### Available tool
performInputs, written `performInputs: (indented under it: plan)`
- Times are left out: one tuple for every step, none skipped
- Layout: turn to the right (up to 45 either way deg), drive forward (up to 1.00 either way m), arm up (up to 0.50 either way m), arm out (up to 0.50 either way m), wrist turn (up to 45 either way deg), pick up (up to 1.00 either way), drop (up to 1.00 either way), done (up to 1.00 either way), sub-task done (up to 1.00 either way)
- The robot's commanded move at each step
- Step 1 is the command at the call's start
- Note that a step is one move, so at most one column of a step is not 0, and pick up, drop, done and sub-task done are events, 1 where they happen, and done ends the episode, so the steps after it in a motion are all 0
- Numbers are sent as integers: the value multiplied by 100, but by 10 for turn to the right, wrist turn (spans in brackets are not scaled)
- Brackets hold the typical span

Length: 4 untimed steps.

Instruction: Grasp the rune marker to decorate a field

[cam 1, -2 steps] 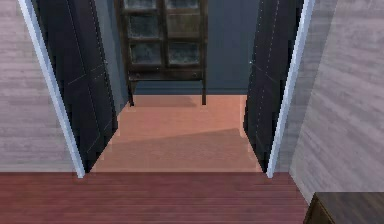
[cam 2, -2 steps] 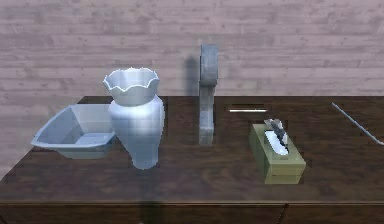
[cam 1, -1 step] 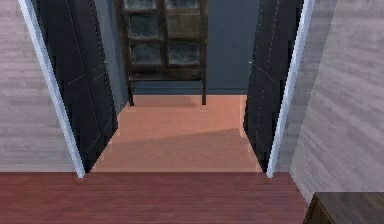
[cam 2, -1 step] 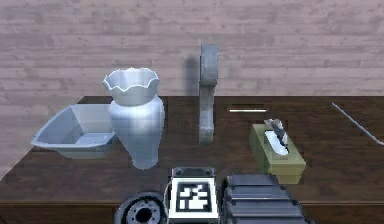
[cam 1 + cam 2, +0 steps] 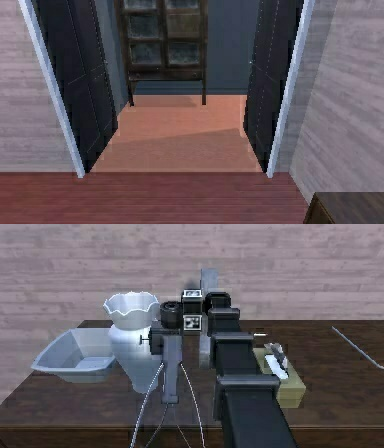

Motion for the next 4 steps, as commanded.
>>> performInputs:
  plan:
    - [0,0,0,0,450,0,0,0,0]
    - [0,0,0,0,450,0,0,0,0]
    - [0,0,0,0,450,0,0,0,0]
    - [0,0,0,0,450,0,0,0,0]
